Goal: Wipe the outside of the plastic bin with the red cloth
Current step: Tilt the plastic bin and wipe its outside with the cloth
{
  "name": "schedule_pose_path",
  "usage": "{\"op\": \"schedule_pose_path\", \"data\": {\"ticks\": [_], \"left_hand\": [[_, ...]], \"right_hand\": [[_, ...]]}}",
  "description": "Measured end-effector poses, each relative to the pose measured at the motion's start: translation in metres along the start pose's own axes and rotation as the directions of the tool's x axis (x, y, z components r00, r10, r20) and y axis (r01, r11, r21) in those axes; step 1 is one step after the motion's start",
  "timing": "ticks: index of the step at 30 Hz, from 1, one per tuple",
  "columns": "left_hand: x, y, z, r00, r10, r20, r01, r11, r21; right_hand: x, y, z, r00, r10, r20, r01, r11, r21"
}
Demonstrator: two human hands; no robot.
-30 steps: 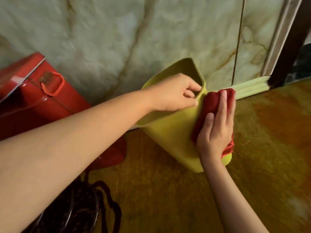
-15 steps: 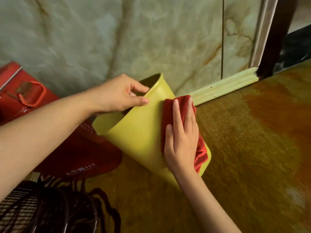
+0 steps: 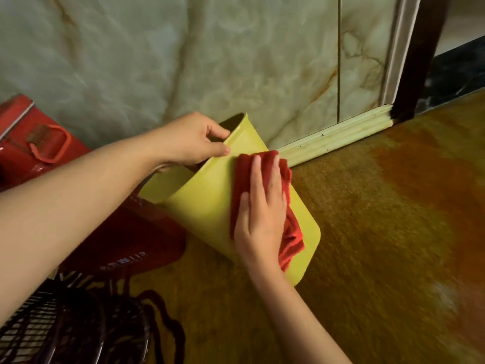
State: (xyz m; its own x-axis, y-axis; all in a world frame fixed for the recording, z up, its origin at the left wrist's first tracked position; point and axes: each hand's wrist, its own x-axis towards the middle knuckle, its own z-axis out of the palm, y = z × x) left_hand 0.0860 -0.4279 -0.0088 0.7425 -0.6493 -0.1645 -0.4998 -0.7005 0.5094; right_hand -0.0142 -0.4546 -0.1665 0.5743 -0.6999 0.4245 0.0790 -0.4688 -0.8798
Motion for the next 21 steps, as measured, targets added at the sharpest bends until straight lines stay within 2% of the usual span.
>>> {"op": "schedule_pose_path", "data": {"ticks": [1,3,5,7,8,9,10,12,14,15,17,18,19,20,21], "left_hand": [[-0.001,-0.002,-0.002,1.0,-0.009,-0.001,0.009,1.0,0.005],[-0.004,-0.005,-0.008,0.999,-0.053,-0.005,0.053,0.999,-0.012],[-0.009,-0.01,-0.012,0.996,-0.093,-0.016,0.091,0.994,-0.056],[-0.011,-0.011,-0.009,0.994,-0.106,-0.019,0.104,0.989,-0.109],[-0.009,-0.01,-0.006,0.995,-0.097,-0.018,0.095,0.989,-0.111],[-0.006,-0.008,-0.003,0.996,-0.084,-0.018,0.082,0.992,-0.092],[-0.002,-0.004,0.0,0.997,-0.078,-0.021,0.077,0.995,-0.07],[0.005,0.0,0.002,0.994,-0.097,-0.045,0.096,0.995,-0.041],[0.01,0.002,0.002,0.991,-0.12,-0.053,0.119,0.993,-0.017],[0.011,0.003,0.003,0.991,-0.122,-0.049,0.122,0.992,-0.013],[0.008,0.005,0.003,0.992,-0.117,0.04,0.121,0.982,-0.142],[0.001,0.004,-0.001,0.985,-0.102,0.14,0.136,0.956,-0.26],[-0.006,0.0,-0.007,0.975,-0.061,0.216,0.123,0.95,-0.287],[-0.014,-0.006,-0.014,0.96,-0.008,0.279,0.059,0.983,-0.175],[-0.024,-0.016,-0.02,0.951,0.017,0.308,-0.034,0.998,0.048]], "right_hand": [[0.006,-0.004,0.004,0.997,-0.072,0.024,0.072,0.997,-0.011],[0.006,0.016,0.002,0.997,-0.054,0.058,0.055,0.998,-0.02],[-0.006,0.058,-0.014,0.981,0.188,0.048,-0.187,0.982,-0.034],[-0.02,0.094,-0.031,0.87,0.492,0.041,-0.492,0.871,-0.006],[-0.024,0.101,-0.034,0.825,0.564,0.034,-0.564,0.826,0.0],[-0.026,0.097,-0.034,0.827,0.562,0.019,-0.562,0.827,-0.007],[-0.025,0.086,-0.03,0.87,0.494,0.003,-0.494,0.869,-0.019],[-0.02,0.049,-0.017,0.969,0.245,0.018,-0.244,0.969,-0.04],[-0.015,0.014,-0.005,0.997,0.008,0.073,-0.005,0.999,-0.039],[-0.009,0.004,-0.002,0.994,-0.056,0.092,0.06,0.998,-0.035],[0.008,0.007,-0.006,0.991,-0.077,0.107,0.08,0.997,-0.023],[0.017,0.017,-0.012,0.993,-0.07,0.097,0.07,0.998,-0.002],[0.026,0.03,-0.019,0.996,-0.035,0.088,0.033,0.999,0.026],[0.035,0.045,-0.027,0.995,0.026,0.092,-0.031,0.998,0.047],[0.041,0.059,-0.032,0.989,0.093,0.114,-0.1,0.993,0.059]]}}
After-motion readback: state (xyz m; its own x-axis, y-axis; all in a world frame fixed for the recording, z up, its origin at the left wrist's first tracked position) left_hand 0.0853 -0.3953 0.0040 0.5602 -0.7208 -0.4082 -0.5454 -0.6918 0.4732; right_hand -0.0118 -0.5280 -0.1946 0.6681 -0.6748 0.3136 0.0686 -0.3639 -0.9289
